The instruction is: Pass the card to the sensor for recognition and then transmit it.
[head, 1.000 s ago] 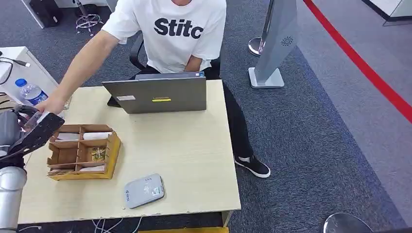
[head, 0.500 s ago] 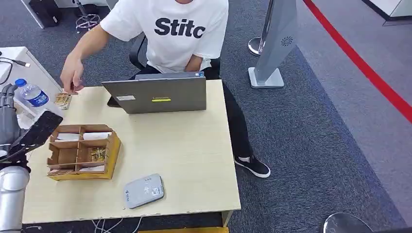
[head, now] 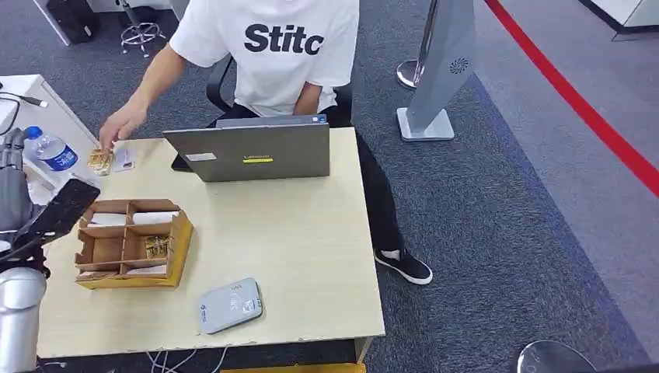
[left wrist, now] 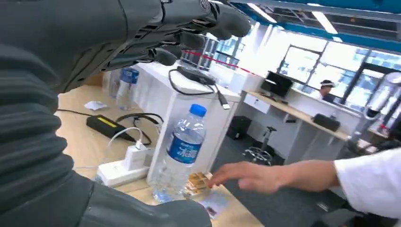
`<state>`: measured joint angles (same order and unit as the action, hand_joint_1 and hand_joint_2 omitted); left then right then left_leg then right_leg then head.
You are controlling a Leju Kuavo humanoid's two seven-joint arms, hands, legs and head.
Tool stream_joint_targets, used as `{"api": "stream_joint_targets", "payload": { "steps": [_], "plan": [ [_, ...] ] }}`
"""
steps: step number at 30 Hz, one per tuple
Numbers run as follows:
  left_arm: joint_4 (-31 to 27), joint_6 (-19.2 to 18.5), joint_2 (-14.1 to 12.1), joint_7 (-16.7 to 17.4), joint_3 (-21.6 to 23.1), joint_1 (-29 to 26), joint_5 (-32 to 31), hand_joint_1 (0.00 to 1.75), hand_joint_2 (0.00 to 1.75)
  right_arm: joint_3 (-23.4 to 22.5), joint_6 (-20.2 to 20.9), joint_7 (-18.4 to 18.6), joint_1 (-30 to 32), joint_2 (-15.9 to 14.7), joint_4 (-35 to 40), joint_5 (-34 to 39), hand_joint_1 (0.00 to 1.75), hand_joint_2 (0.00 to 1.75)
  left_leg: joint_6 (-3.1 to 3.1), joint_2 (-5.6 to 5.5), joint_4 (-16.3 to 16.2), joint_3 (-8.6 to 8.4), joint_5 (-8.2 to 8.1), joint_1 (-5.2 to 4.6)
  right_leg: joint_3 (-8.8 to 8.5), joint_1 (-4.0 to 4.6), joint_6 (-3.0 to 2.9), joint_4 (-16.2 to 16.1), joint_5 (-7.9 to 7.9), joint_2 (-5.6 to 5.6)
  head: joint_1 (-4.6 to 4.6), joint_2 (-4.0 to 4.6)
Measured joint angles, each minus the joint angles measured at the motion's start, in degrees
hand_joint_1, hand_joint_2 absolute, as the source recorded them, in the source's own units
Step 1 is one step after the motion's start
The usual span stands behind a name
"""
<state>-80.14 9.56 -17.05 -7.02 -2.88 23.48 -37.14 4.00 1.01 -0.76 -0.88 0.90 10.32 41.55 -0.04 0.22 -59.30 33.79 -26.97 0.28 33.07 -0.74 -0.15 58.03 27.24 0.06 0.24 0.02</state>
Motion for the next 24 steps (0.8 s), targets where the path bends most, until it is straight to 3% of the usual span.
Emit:
{"api": "stream_joint_targets", "payload": {
  "steps": [2, 3, 4, 6, 9, 13, 18, 24],
  "plan": [
    [-4.61, -8.48, -2.37, -0.99, 2.11, -1.57, -2.64, 0.00, 1.75, -0.18, -0.13, 0.31, 0.03, 0.00, -0.09, 0.65, 0.00, 1.75, 0.01, 0.03, 0.01, 0.03, -0.01, 0.01, 0.00, 0.00, 0.00, 0.00, 0.00, -0.03, 0.04, 0.00],
    [-6.92, -12.93, -5.03, -1.48, 3.70, -2.48, -3.23, 0.00, 1.75, -0.37, -0.15, 0.50, 0.09, 0.00, -0.11, 0.85, 0.00, 1.75, 0.03, 0.13, 0.02, 0.03, -0.02, 0.01, 0.04, 0.00, 0.00, 0.00, 0.00, -0.11, 0.00, 0.00],
    [-9.00, -15.91, -7.09, -1.81, 5.03, -3.45, -3.47, 0.00, 1.75, -0.63, -0.30, 0.59, 0.20, 0.00, -0.13, 1.20, 0.00, 1.75, 0.03, 0.20, 0.03, 0.05, -0.03, 0.01, 0.07, 0.00, 0.00, 0.02, 0.00, -0.20, 0.02, 0.00],
    [-13.20, -17.98, -11.96, -2.62, 5.83, -6.06, -4.33, 0.00, 1.75, -1.03, -0.74, 0.96, 0.45, 0.00, -0.24, 1.62, 0.00, 1.75, 0.07, 0.40, 0.05, 0.03, -0.08, 0.02, 0.16, 0.00, -0.01, 0.03, 0.00, -0.38, -0.02, -0.02],
    [-18.34, -17.74, -17.89, -4.64, 5.83, -11.82, -6.93, 0.00, 1.75, -1.33, -1.16, 1.09, 0.97, 0.00, -0.31, 1.16, 0.00, 1.75, 0.08, 0.38, 0.10, 0.04, -0.09, 0.02, 0.13, 0.00, -0.06, 0.04, 0.06, -0.37, 0.02, -0.02],
    [-25.03, -11.72, -22.20, -5.62, 4.59, -24.01, -13.00, 0.00, 1.75, -1.31, -1.79, 0.55, 1.10, 0.00, -0.41, -0.83, 0.00, 1.75, 0.17, 0.45, 0.11, -0.01, -0.20, 0.04, 0.16, 0.00, -0.11, 0.03, 0.12, -0.42, -0.02, 0.00],
    [-29.46, -9.61, -24.26, -5.42, 2.25, -32.44, -14.58, 0.00, 1.75, -1.16, -2.32, 0.41, 1.15, 0.00, -0.52, -1.86, 0.00, 1.75, 0.15, 0.17, 0.11, 0.06, -0.21, 0.04, 0.09, 0.00, -0.07, 0.01, 0.16, -0.15, -0.02, 0.00],
    [-32.12, -8.69, -24.30, -5.38, -1.86, -39.62, -14.88, 0.00, 1.75, -0.44, -3.50, 0.39, 1.22, 0.07, -0.59, -2.84, 0.00, 1.75, 0.15, 0.15, 0.10, 0.04, -0.20, 0.05, 0.07, 0.00, -0.07, 0.01, 0.15, -0.14, -0.02, 0.00]
  ]
}}
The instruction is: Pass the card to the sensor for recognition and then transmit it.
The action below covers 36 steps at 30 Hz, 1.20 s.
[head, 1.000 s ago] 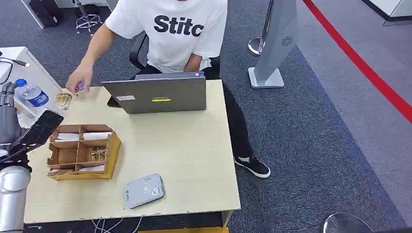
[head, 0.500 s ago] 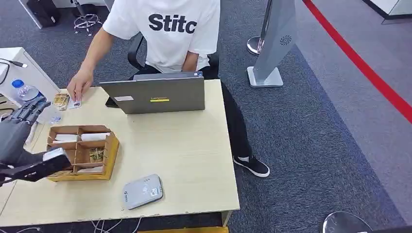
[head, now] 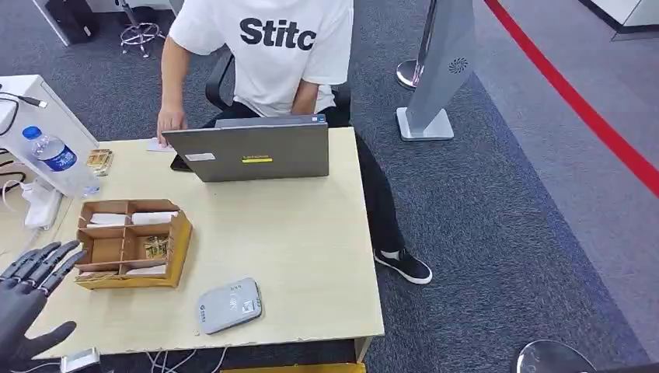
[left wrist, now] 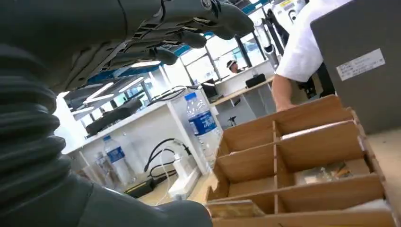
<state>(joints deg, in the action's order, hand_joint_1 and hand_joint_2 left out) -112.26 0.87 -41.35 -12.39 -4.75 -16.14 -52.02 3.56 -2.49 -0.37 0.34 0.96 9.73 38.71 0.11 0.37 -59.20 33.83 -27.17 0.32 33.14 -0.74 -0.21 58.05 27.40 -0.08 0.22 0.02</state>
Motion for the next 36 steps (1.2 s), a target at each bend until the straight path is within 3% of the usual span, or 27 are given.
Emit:
{"api": "stream_joint_targets", "payload": {
  "steps": [8, 13, 20, 36],
  "plan": [
    [-1.16, 0.02, 0.81, -0.13, -3.06, -4.39, 0.07, 0.00, 1.75, 0.76, 0.07, 0.04, 0.00, 0.00, -0.04, -0.46, 0.00, 1.75, -0.01, -0.04, 0.00, -0.02, 0.01, 0.00, -0.03, 0.00, 0.00, 0.00, 0.00, 0.03, 0.00, 0.00],
    [0.96, 3.49, 3.80, -0.07, -2.79, -3.99, -4.24, 0.00, 1.75, 1.24, 0.02, 0.61, -0.05, 0.20, -0.04, -1.01, 0.00, 1.75, -0.01, -0.06, 0.00, -0.01, 0.01, 0.01, -0.03, 0.00, 0.00, 0.00, 0.00, 0.09, 0.00, 0.00],
    [2.95, 4.11, 5.75, -0.07, -2.47, -3.64, -4.72, 0.00, 1.75, 1.57, -0.04, 0.63, -0.06, 0.24, -0.04, -1.03, 0.00, 1.75, -0.01, -0.06, -0.01, -0.02, 0.01, 0.00, -0.03, 0.00, 0.00, 0.00, 0.00, 0.08, -0.02, 0.00],
    [4.48, 4.42, 6.75, 0.26, -2.45, -3.03, -5.38, 0.00, 1.75, 2.03, 0.04, 0.70, -0.08, 0.26, -0.04, -1.68, 0.00, 1.75, -0.01, -0.06, -0.01, -0.02, 0.01, 0.02, -0.03, 0.01, 0.00, 0.00, 0.00, 0.09, 0.00, 0.00]
  ]
}}
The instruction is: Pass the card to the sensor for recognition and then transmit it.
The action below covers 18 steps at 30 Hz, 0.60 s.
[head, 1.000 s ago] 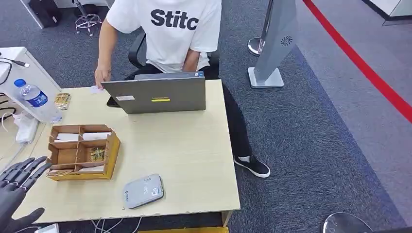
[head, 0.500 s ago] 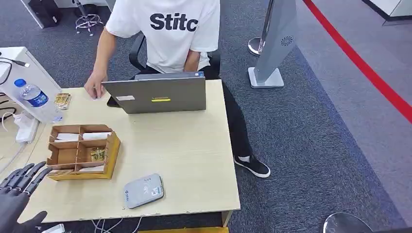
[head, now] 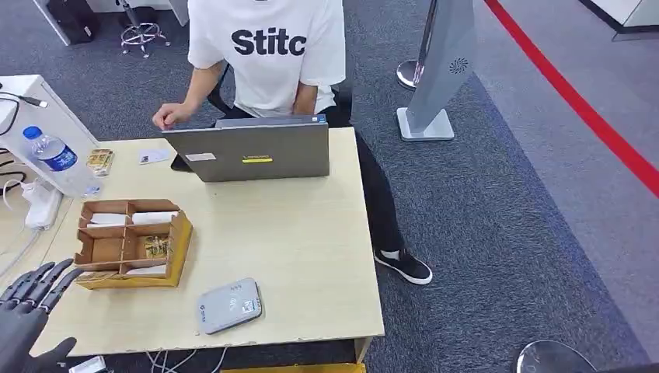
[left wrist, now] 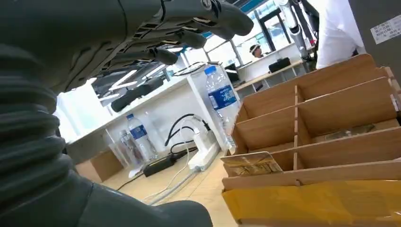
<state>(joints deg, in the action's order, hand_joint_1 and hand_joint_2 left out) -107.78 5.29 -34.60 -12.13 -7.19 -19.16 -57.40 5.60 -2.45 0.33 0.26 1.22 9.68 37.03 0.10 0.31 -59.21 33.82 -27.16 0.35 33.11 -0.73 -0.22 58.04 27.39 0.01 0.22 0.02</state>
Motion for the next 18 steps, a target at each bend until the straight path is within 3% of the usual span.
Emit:
{"api": "stream_joint_targets", "payload": {
  "steps": [13, 18],
  "plan": [
    [0.70, 0.04, 0.39, 0.02, 0.02, 0.17, -0.09, 0.00, 1.75, 0.02, 0.00, 0.00, 0.00, 0.00, 0.00, 0.00, 0.00, 1.75, 0.00, 0.00, 0.00, 0.00, 0.00, 0.00, 0.00, 0.00, 0.00, 0.00, 0.00, 0.00, 0.00, 0.00],
    [3.19, 3.24, 1.87, 0.78, 0.17, 1.86, -2.30, 0.00, 1.75, 0.33, 0.30, 0.00, -0.07, 0.02, 0.02, -0.35, 0.00, 1.75, 0.00, -0.01, 0.00, -0.01, 0.00, 0.00, -0.01, 0.00, 0.00, 0.00, 0.00, 0.01, 0.02, 0.00]
  ]
}}
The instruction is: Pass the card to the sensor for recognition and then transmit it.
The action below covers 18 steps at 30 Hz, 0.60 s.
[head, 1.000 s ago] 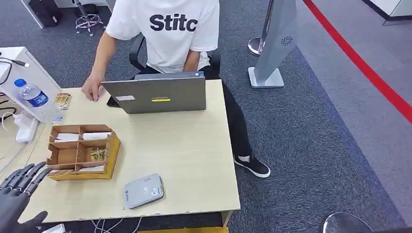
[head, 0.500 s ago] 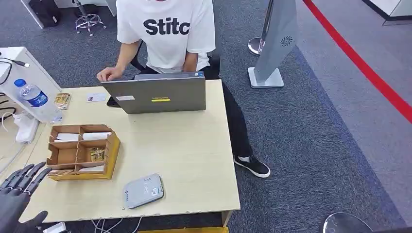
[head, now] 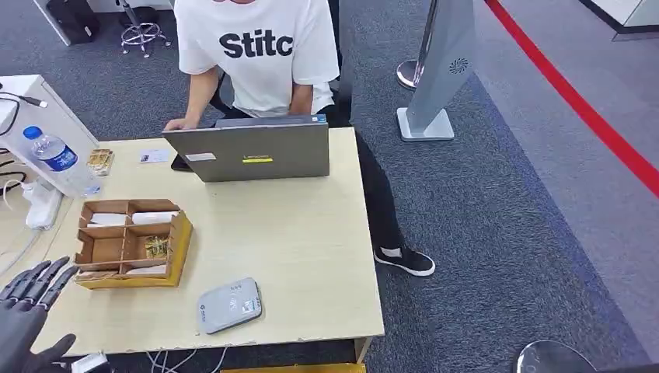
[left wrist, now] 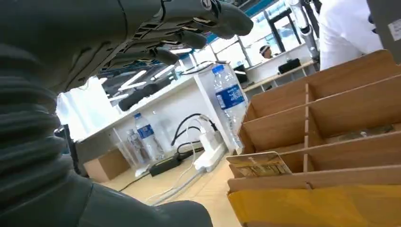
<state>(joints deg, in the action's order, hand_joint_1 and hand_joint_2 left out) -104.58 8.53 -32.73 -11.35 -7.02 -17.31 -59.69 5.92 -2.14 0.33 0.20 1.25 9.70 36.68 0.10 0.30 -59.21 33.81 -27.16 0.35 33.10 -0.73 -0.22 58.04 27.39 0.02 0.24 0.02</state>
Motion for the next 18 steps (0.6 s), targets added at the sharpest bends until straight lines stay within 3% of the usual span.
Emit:
{"api": "stream_joint_targets", "payload": {
  "steps": [7, 12, 18],
  "plan": [
    [9.15, 3.91, 4.11, 1.31, 0.72, 5.17, 0.04, 0.00, 1.75, 0.57, -0.08, 0.00, -0.23, 0.07, 0.00, -0.94, 0.00, 1.75, 0.00, 0.00, -0.01, -0.03, 0.01, 0.00, -0.03, 0.00, -0.01, 0.00, -0.01, 0.00, -0.02, -0.02],
    [13.40, 4.35, 5.54, 1.69, 0.72, 7.79, 0.22, 0.00, 1.75, 1.18, -0.33, 0.00, -0.20, 0.07, -0.02, -1.88, 0.00, 1.75, 0.00, -0.01, -0.01, -0.01, 0.01, -0.01, 0.01, 0.00, -0.01, 0.00, -0.01, 0.01, -0.04, 0.00],
    [23.54, 5.92, 6.43, 0.35, 0.70, 13.94, 0.61, 0.00, 1.75, 2.58, -1.05, 0.35, -0.22, -0.04, -0.07, -3.04, 0.00, 1.75, 0.04, -0.10, -0.01, -0.04, 0.04, 0.04, -0.05, 0.02, -0.04, 0.01, -0.03, 0.09, 0.00, 0.00]
  ]
}}
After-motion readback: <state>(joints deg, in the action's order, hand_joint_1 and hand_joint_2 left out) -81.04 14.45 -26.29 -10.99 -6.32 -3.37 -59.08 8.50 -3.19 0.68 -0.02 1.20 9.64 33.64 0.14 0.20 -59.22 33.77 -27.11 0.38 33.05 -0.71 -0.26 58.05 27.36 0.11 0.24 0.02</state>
